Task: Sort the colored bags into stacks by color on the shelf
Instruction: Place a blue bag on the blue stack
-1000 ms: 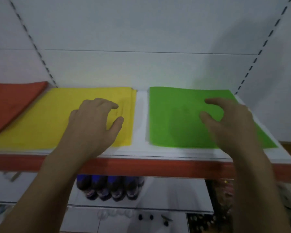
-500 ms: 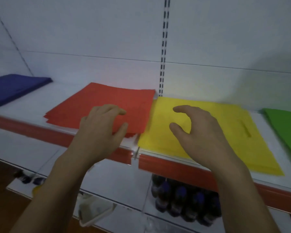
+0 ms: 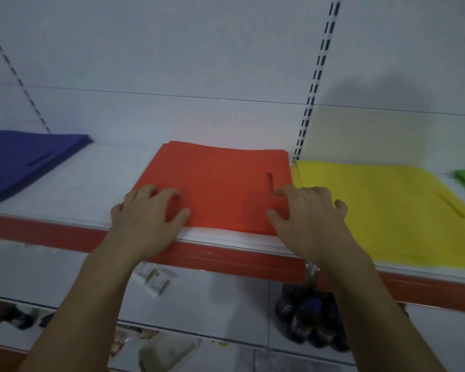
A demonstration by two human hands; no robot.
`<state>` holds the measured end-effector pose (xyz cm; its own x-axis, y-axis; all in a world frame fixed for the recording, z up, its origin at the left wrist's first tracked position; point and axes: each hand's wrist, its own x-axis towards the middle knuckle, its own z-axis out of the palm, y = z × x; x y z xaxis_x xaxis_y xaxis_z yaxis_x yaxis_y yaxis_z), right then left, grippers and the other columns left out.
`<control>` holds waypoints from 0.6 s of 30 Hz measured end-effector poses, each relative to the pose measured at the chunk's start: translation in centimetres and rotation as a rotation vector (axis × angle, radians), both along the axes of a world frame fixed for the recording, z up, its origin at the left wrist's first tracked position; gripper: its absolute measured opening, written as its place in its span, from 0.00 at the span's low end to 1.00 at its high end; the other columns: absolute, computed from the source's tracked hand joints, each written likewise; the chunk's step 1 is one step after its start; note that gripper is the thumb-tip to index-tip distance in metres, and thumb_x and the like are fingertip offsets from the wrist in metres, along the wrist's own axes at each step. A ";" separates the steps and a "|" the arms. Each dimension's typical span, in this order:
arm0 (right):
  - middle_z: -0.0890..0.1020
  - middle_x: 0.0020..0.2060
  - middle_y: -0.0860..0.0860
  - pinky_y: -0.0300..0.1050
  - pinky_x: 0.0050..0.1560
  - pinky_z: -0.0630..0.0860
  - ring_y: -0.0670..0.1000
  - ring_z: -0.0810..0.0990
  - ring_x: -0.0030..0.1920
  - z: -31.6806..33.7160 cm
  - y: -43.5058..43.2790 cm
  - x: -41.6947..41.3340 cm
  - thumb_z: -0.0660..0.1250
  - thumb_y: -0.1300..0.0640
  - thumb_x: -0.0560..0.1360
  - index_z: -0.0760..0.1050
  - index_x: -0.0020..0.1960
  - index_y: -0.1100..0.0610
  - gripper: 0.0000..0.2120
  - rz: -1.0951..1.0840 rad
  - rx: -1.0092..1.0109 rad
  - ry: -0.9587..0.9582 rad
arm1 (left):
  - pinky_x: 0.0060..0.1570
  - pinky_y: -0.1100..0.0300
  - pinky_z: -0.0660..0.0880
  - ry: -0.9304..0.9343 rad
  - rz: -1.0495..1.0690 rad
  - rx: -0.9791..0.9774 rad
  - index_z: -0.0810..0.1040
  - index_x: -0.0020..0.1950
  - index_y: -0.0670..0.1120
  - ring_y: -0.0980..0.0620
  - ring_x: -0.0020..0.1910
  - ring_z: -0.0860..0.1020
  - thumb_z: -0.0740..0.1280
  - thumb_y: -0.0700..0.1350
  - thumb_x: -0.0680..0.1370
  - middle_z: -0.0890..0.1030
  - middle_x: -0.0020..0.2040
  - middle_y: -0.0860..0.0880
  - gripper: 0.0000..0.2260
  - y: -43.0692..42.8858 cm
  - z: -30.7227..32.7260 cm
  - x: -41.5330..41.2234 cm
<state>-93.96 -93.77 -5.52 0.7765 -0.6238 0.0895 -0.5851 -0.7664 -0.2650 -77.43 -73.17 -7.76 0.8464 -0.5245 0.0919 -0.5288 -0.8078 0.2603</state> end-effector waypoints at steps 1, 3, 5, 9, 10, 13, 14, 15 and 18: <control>0.78 0.59 0.51 0.68 0.69 0.59 0.59 0.65 0.69 -0.1 0.2 0.2 0.59 0.40 0.77 0.70 0.67 0.46 0.21 -0.023 -0.020 0.016 | 0.68 0.37 0.62 -0.007 -0.012 -0.007 0.69 0.70 0.60 0.44 0.73 0.64 0.58 0.65 0.77 0.66 0.74 0.49 0.23 0.2 -0.1 0.3; 0.79 0.58 0.51 0.69 0.68 0.60 0.59 0.66 0.68 -0.2 0.5 0.3 0.59 0.38 0.77 0.71 0.65 0.46 0.20 -0.066 -0.041 0.047 | 0.68 0.37 0.61 -0.011 -0.030 -0.018 0.69 0.69 0.61 0.44 0.73 0.64 0.59 0.65 0.77 0.66 0.74 0.50 0.22 0.4 -0.1 0.9; 0.80 0.56 0.51 0.70 0.68 0.61 0.59 0.66 0.68 -0.4 0.5 0.3 0.59 0.37 0.77 0.71 0.63 0.47 0.20 -0.093 -0.036 0.064 | 0.69 0.38 0.60 -0.006 -0.037 -0.015 0.69 0.69 0.61 0.45 0.73 0.63 0.59 0.66 0.77 0.67 0.74 0.50 0.22 0.5 -0.2 1.3; 0.79 0.55 0.50 0.73 0.70 0.55 0.58 0.64 0.70 -0.3 0.1 0.7 0.60 0.38 0.78 0.72 0.64 0.48 0.20 -0.081 0.002 0.042 | 0.68 0.36 0.58 -0.007 -0.014 -0.037 0.69 0.68 0.63 0.45 0.74 0.61 0.60 0.67 0.76 0.65 0.74 0.52 0.21 0.4 -0.5 1.6; 0.79 0.54 0.50 0.73 0.70 0.54 0.57 0.64 0.70 -0.3 0.1 0.9 0.60 0.39 0.78 0.72 0.64 0.48 0.20 -0.073 0.013 0.028 | 0.67 0.34 0.59 0.002 -0.003 -0.043 0.69 0.67 0.64 0.45 0.74 0.60 0.60 0.67 0.76 0.65 0.74 0.52 0.21 0.4 -0.5 1.7; 0.79 0.54 0.50 0.71 0.71 0.54 0.57 0.64 0.69 0.0 0.2 1.7 0.59 0.39 0.79 0.73 0.63 0.49 0.19 -0.034 0.034 0.015 | 0.66 0.33 0.61 0.032 0.024 -0.048 0.69 0.67 0.63 0.44 0.74 0.61 0.61 0.66 0.76 0.65 0.74 0.52 0.21 1.1 -0.5 2.6; 0.79 0.54 0.50 0.71 0.71 0.54 0.57 0.65 0.68 0.1 0.4 2.1 0.58 0.39 0.78 0.73 0.62 0.48 0.19 -0.019 0.043 0.018 | 0.66 0.33 0.62 0.033 0.024 -0.041 0.69 0.67 0.63 0.44 0.74 0.61 0.61 0.66 0.76 0.65 0.74 0.52 0.21 1.4 -0.4 2.9; 0.79 0.54 0.50 0.70 0.71 0.55 0.57 0.66 0.68 0.1 0.6 2.5 0.58 0.39 0.78 0.73 0.62 0.47 0.19 -0.002 0.055 0.011 | 0.67 0.32 0.62 0.032 0.020 -0.030 0.68 0.68 0.63 0.44 0.74 0.62 0.61 0.66 0.76 0.65 0.75 0.52 0.21 1.8 -0.3 3.4; 0.80 0.51 0.49 0.66 0.69 0.62 0.56 0.69 0.64 0.1 1.7 4.1 0.58 0.37 0.77 0.74 0.60 0.45 0.18 0.049 0.062 -0.035 | 0.68 0.31 0.59 0.018 0.015 -0.002 0.69 0.68 0.63 0.46 0.74 0.63 0.61 0.66 0.77 0.66 0.74 0.52 0.21 3.4 0.0 5.0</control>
